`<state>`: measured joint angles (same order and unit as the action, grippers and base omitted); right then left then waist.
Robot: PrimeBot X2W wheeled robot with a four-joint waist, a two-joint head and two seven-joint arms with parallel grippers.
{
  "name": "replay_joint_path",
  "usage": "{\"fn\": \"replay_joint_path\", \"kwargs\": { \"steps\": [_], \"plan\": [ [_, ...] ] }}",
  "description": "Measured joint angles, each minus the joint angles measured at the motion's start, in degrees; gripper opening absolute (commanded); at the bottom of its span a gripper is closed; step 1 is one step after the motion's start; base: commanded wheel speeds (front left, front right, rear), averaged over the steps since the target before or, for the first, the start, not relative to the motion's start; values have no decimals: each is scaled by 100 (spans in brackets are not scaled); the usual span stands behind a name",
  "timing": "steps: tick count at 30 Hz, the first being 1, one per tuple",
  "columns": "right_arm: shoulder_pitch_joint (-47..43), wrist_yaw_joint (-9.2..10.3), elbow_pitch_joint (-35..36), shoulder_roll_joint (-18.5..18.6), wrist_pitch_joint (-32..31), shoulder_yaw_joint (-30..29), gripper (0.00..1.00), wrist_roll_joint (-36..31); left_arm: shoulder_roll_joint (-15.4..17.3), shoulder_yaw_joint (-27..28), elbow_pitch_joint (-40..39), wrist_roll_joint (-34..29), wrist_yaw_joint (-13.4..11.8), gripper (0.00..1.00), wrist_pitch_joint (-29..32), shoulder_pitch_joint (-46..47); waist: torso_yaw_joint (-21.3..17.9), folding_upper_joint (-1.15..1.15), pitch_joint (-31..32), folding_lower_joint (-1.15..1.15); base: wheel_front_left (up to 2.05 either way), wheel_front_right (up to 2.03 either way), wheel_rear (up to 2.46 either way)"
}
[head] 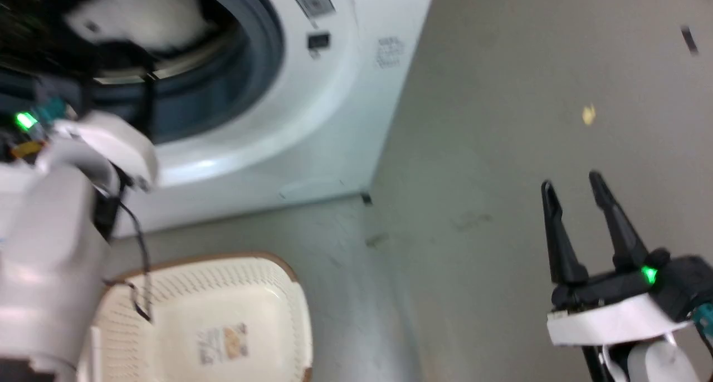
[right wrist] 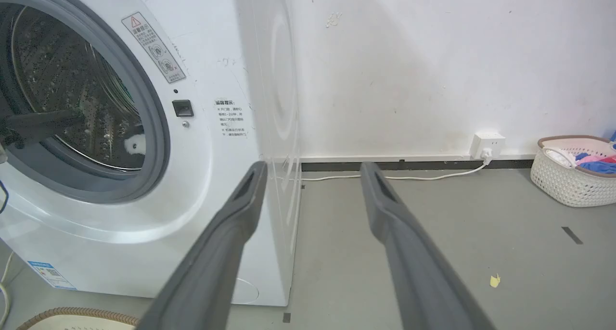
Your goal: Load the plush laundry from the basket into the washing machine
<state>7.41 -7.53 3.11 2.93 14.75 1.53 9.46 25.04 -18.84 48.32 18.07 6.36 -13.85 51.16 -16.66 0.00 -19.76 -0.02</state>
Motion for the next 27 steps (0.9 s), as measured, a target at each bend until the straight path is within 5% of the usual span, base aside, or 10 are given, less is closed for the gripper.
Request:
{"fn": "replay_joint_path", "kwargs": {
  "steps": [4, 14, 21, 27],
  "plan": [
    [-255, 0, -55, -1, -1, -35, 100, -143, -282, 248, -751, 246, -140, 100, -82, -868, 274, 0, 545, 0, 0, 0, 0],
    [-746, 0, -76, 0, -1, -63, 100, -190, -1241, 1234, -4164, 23, -962, 100, -86, -4318, 978, 0, 1665, 0, 0, 0, 0],
    [-898, 0, -70, 0, -1, -75, 100, -193, -1757, 1437, -4685, -346, -867, 100, -90, -5283, 1201, 0, 1856, 1, 0, 0, 0],
    [-1058, 0, -113, 0, -1, -109, 100, -230, -1868, 1426, -4424, -687, -677, 100, -90, -5410, 1285, 0, 1858, 2, 0, 0, 0]
  ]
}}
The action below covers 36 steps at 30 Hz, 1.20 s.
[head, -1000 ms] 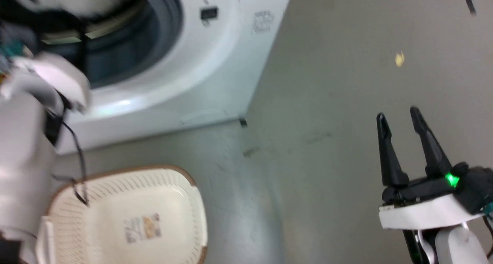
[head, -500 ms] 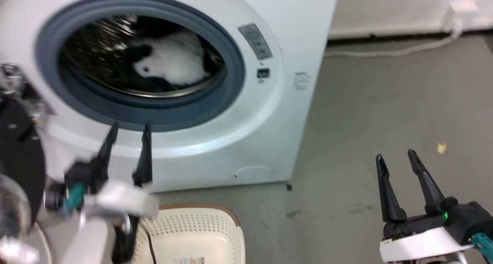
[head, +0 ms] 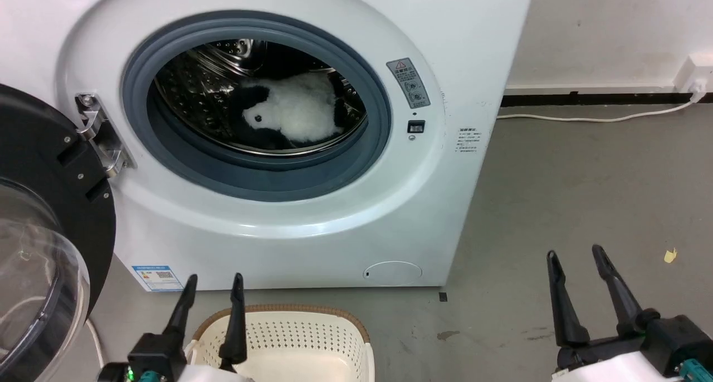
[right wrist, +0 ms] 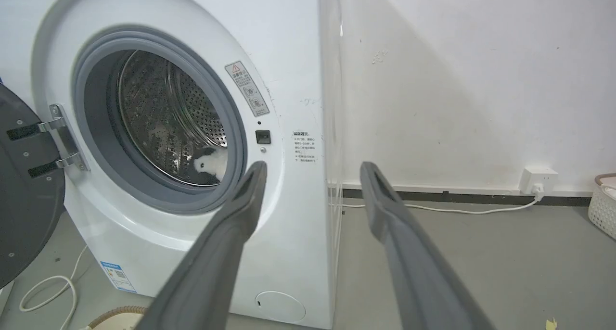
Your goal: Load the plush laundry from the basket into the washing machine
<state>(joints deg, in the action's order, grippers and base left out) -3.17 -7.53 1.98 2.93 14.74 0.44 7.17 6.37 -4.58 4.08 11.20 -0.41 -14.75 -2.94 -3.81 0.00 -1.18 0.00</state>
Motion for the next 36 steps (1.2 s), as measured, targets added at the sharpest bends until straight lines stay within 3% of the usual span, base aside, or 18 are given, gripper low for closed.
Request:
{"fn": "replay_joint_path", "kwargs": {
  "steps": [12, 13, 36],
  "plan": [
    [-33, 0, -123, 0, 0, 60, 100, -18, -224, 194, 47, -202, 108, 100, 0, -4, 75, 0, -18, 0, 0, 0, 0],
    [-32, 0, -129, -1, -3, 63, 0, -15, -221, 188, 45, -201, 108, 0, 9, -2, 77, 0, -19, 0, 0, 0, 0],
    [-20, 0, -131, 0, -244, 49, 0, -108, -223, 201, 0, -310, 108, 0, 247, 1, 132, 0, 5, 0, 0, 0, 0]
  ]
}}
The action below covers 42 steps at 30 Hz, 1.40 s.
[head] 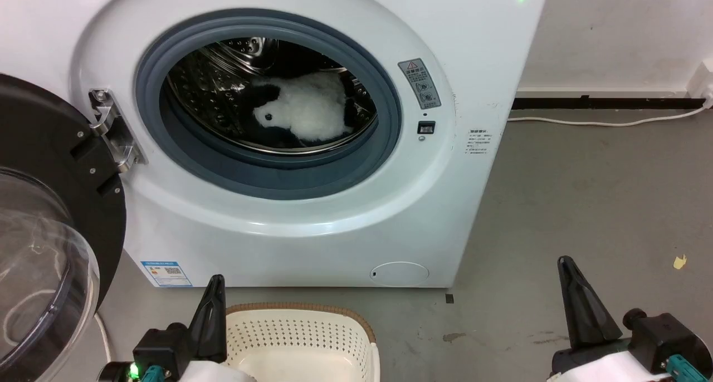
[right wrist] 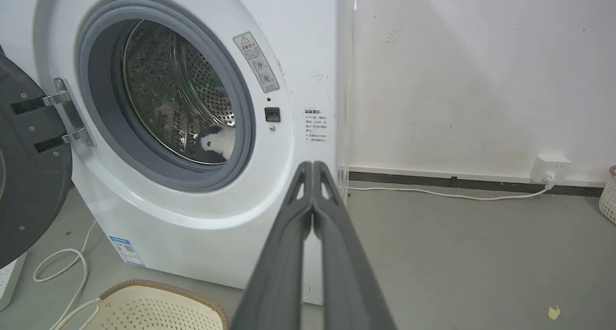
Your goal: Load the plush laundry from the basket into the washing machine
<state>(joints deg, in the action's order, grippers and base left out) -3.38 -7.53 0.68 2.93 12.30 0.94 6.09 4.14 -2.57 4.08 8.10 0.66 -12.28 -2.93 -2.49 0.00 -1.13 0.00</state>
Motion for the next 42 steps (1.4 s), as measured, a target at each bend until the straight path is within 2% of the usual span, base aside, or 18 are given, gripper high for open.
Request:
{"fn": "replay_joint_path", "kwargs": {
  "steps": [42],
  "plan": [
    [70, 0, -18, 0, -541, -34, 0, -246, -53, 119, -176, -346, -7, 0, 528, 69, 110, 0, 50, 0, 0, 0, 0]
  ]
}}
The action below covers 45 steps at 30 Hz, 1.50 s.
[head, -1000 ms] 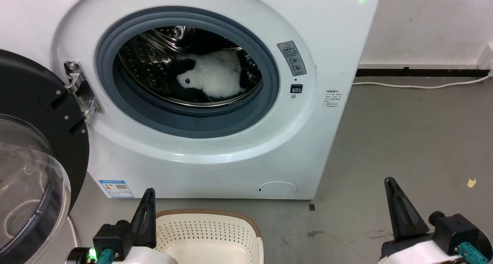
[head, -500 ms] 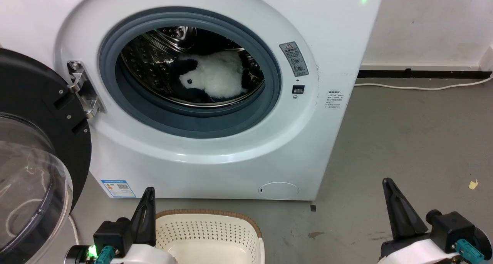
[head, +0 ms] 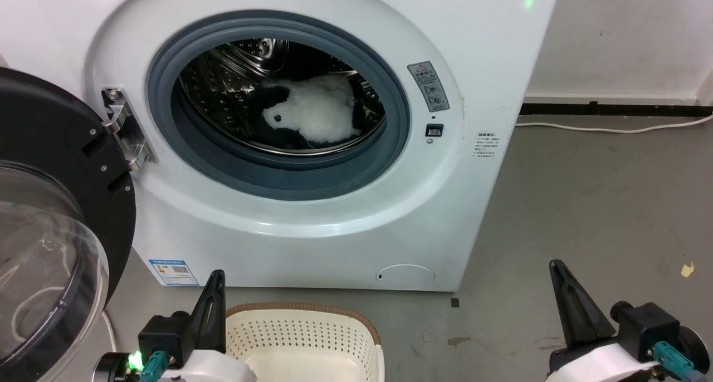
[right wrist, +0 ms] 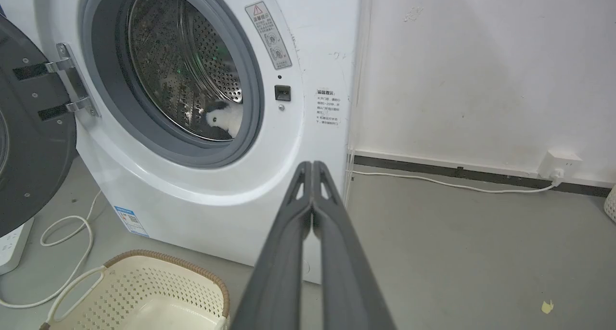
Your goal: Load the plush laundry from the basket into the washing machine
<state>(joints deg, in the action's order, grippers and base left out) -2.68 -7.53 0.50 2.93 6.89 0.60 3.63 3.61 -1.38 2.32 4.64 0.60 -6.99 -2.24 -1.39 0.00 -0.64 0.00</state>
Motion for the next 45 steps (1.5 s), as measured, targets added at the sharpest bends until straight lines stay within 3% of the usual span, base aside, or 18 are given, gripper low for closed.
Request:
{"fn": "replay_joint_path", "kwargs": {
  "steps": [45],
  "plan": [
    [184, 0, -24, 0, -531, -33, 0, -268, -56, 79, -158, -318, -43, 0, 546, 111, 112, 0, 51, 0, 0, 0, 0]
  ]
}}
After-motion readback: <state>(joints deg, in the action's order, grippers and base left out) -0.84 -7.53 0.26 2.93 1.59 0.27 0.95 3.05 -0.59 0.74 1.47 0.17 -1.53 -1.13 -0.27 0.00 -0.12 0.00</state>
